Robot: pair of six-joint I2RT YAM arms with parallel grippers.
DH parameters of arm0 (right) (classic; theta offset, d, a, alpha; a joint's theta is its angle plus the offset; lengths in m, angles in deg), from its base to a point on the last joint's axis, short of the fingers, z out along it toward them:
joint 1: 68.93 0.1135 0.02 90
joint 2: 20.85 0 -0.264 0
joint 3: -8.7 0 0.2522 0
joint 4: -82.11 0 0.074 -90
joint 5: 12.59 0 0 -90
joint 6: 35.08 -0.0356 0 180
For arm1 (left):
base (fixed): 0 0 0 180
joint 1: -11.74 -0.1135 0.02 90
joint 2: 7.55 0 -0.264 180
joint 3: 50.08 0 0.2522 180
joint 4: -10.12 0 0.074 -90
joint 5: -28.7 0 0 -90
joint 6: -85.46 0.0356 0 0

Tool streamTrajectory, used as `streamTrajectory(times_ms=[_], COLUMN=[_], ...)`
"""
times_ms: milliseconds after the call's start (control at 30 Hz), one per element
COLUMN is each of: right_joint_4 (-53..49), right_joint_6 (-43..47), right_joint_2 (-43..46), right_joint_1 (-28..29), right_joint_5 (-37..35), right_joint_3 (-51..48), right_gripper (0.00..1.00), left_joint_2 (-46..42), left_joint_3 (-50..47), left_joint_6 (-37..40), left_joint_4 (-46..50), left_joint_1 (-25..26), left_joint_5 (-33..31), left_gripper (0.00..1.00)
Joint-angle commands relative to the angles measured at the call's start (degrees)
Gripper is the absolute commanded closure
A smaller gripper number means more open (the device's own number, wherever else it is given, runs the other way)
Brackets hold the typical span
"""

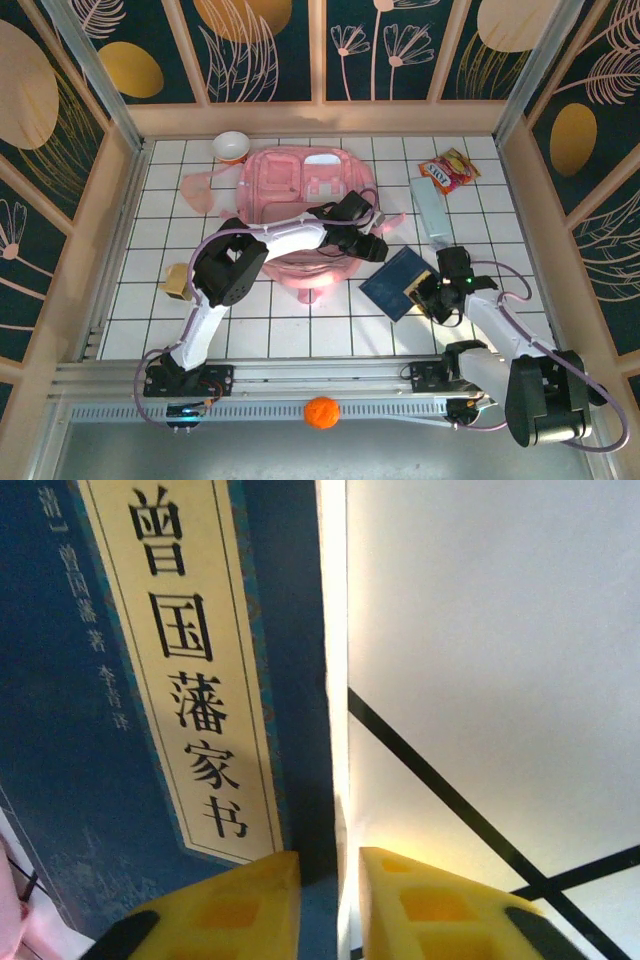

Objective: Pack the student bag

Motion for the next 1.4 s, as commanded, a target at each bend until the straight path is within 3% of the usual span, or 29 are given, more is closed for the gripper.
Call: streamTrajectory(times_ms=[0, 233, 633, 1100, 1367], right_joint_4=[1.07, 2.25, 6.19, 7.1, 8.03], right_joint_6=[-0.76, -1.04, -1.78, -0.88, -0.91], right_joint_2=[0.07, -2.06, -3.93, -4.69, -5.14], right_joint_1=[0.37, 0.67, 1.07, 1.11, 1.21], right_joint_5=[-3.62, -3.52, -0.73, 0.26, 0.58], right_joint_3=[-2.03, -1.74, -1.67, -0.9, -0.8], right_gripper=[0.82, 0.88, 0.88, 0.88, 0.89], left_joint_2=[2.1, 2.65, 6.15, -1.24, -0.7], left_joint_3=[0.1, -0.27, 4.72, 2.99, 1.98], left_joint_6=[0.8, 1.17, 2.02, -2.41, -2.86], left_joint_4=[2.07, 1.9, 5.47, -0.1, -1.36], left_joint_1=[0.33, 0.49, 2.13, 3.95, 3.94], left_joint_5=[1.51, 3.3, 9.38, 18.8, 21.35], left_gripper=[0.53, 0.55, 0.6, 0.6, 0.6])
